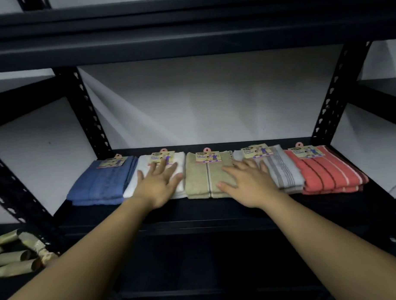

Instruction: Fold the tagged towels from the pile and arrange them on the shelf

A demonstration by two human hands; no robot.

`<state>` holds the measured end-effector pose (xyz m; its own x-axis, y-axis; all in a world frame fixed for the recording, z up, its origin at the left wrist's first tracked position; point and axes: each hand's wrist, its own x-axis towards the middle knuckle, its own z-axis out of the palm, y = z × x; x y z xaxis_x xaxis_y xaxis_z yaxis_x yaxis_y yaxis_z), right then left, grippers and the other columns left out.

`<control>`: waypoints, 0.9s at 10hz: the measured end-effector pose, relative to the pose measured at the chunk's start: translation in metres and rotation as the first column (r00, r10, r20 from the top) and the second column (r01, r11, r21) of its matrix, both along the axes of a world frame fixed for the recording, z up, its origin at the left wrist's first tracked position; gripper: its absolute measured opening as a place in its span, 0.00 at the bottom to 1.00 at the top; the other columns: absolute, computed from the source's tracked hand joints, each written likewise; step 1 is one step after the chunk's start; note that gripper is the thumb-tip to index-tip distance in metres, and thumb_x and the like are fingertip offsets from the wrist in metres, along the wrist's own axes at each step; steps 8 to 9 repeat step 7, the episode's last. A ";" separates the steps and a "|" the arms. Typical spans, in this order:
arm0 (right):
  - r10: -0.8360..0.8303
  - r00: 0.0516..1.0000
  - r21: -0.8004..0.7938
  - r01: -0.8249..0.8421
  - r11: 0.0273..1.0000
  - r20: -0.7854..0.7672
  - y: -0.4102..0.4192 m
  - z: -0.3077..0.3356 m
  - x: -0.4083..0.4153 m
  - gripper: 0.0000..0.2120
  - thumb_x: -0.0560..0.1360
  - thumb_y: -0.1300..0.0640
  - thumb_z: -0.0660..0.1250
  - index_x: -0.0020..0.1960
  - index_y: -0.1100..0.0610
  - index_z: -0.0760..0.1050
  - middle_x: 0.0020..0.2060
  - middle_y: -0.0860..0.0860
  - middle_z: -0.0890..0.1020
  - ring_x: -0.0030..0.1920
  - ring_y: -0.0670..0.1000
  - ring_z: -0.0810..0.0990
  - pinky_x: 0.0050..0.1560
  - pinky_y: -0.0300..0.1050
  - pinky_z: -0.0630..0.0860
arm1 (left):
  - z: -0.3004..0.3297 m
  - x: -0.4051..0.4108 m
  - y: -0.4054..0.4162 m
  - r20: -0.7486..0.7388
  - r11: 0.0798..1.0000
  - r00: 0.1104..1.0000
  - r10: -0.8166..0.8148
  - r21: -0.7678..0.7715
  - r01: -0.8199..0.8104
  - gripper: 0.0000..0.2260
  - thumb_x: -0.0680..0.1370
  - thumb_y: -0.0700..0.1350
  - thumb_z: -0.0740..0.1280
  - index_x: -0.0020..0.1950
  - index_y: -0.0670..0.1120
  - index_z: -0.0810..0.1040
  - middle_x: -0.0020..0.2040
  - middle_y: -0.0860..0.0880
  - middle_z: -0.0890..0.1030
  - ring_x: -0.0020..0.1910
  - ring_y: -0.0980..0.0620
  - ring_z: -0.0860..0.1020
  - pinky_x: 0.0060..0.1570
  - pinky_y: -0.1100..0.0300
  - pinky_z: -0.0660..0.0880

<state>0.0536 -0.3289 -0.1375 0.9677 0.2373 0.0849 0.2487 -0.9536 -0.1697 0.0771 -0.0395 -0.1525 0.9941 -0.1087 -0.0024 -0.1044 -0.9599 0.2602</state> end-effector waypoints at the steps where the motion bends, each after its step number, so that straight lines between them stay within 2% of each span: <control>1: -0.023 0.999 -0.032 0.024 0.999 0.029 0.002 -0.007 -0.001 0.35 0.78 0.25 0.47 0.81 0.38 0.59 0.83 0.46 0.59 0.82 0.54 0.52 0.79 0.64 0.46 | 0.001 -0.005 -0.001 -0.011 0.999 0.999 -0.045 -0.004 0.045 0.30 0.83 0.68 0.46 0.84 0.61 0.51 0.85 0.53 0.41 0.83 0.47 0.39 0.78 0.35 0.36; 2: -0.034 0.999 -0.029 0.035 0.999 0.030 0.001 -0.005 -0.005 0.40 0.75 0.22 0.44 0.81 0.39 0.58 0.83 0.46 0.58 0.83 0.53 0.51 0.80 0.65 0.45 | 0.002 -0.012 0.006 0.013 0.995 0.995 -0.097 -0.038 0.097 0.31 0.83 0.68 0.48 0.84 0.59 0.52 0.85 0.52 0.44 0.84 0.48 0.41 0.79 0.38 0.38; 3: -0.080 0.995 0.007 0.080 0.997 0.052 -0.001 -0.007 -0.015 0.43 0.72 0.21 0.43 0.81 0.40 0.60 0.83 0.47 0.59 0.83 0.51 0.52 0.81 0.63 0.45 | 0.001 -0.024 0.017 0.088 0.988 0.985 -0.148 -0.036 0.152 0.33 0.82 0.67 0.56 0.84 0.56 0.56 0.85 0.49 0.52 0.84 0.47 0.49 0.81 0.41 0.46; 4: -0.103 0.992 0.045 0.100 0.994 0.067 -0.001 -0.010 -0.030 0.44 0.72 0.21 0.45 0.81 0.43 0.63 0.82 0.48 0.61 0.82 0.50 0.55 0.82 0.60 0.47 | 0.000 -0.034 0.028 0.200 0.985 0.967 -0.159 -0.036 0.169 0.32 0.79 0.66 0.64 0.80 0.53 0.66 0.81 0.47 0.64 0.80 0.45 0.61 0.78 0.47 0.60; 5: -0.122 0.985 0.074 0.114 0.991 0.121 0.005 -0.011 -0.046 0.35 0.78 0.28 0.57 0.79 0.46 0.67 0.80 0.49 0.65 0.81 0.51 0.60 0.82 0.57 0.51 | 0.001 -0.044 0.034 0.262 0.978 0.947 -0.185 -0.040 0.202 0.28 0.78 0.63 0.67 0.75 0.52 0.73 0.74 0.50 0.73 0.72 0.47 0.70 0.68 0.50 0.71; 6: -0.152 0.969 0.116 0.131 0.985 0.196 0.009 -0.009 -0.060 0.28 0.79 0.37 0.66 0.75 0.47 0.74 0.76 0.50 0.72 0.76 0.53 0.67 0.77 0.53 0.60 | 0.005 -0.055 0.038 0.301 0.976 0.936 -0.183 -0.061 0.211 0.23 0.78 0.61 0.67 0.69 0.52 0.77 0.67 0.53 0.76 0.66 0.49 0.72 0.62 0.51 0.74; 7: -0.184 0.937 0.179 0.135 0.975 0.297 0.011 -0.022 -0.094 0.21 0.78 0.42 0.70 0.67 0.50 0.79 0.64 0.47 0.78 0.66 0.52 0.73 0.67 0.55 0.70 | -0.007 -0.091 0.043 0.412 0.955 0.887 -0.210 -0.109 0.276 0.16 0.78 0.58 0.67 0.62 0.52 0.81 0.58 0.54 0.78 0.59 0.51 0.74 0.58 0.53 0.75; 9: -0.184 0.937 0.179 0.135 0.975 0.297 0.011 -0.022 -0.094 0.21 0.78 0.42 0.70 0.67 0.50 0.79 0.64 0.47 0.78 0.66 0.52 0.73 0.67 0.55 0.70 | -0.007 -0.091 0.043 0.412 0.955 0.887 -0.210 -0.109 0.276 0.16 0.78 0.58 0.67 0.62 0.52 0.81 0.58 0.54 0.78 0.59 0.51 0.74 0.58 0.53 0.75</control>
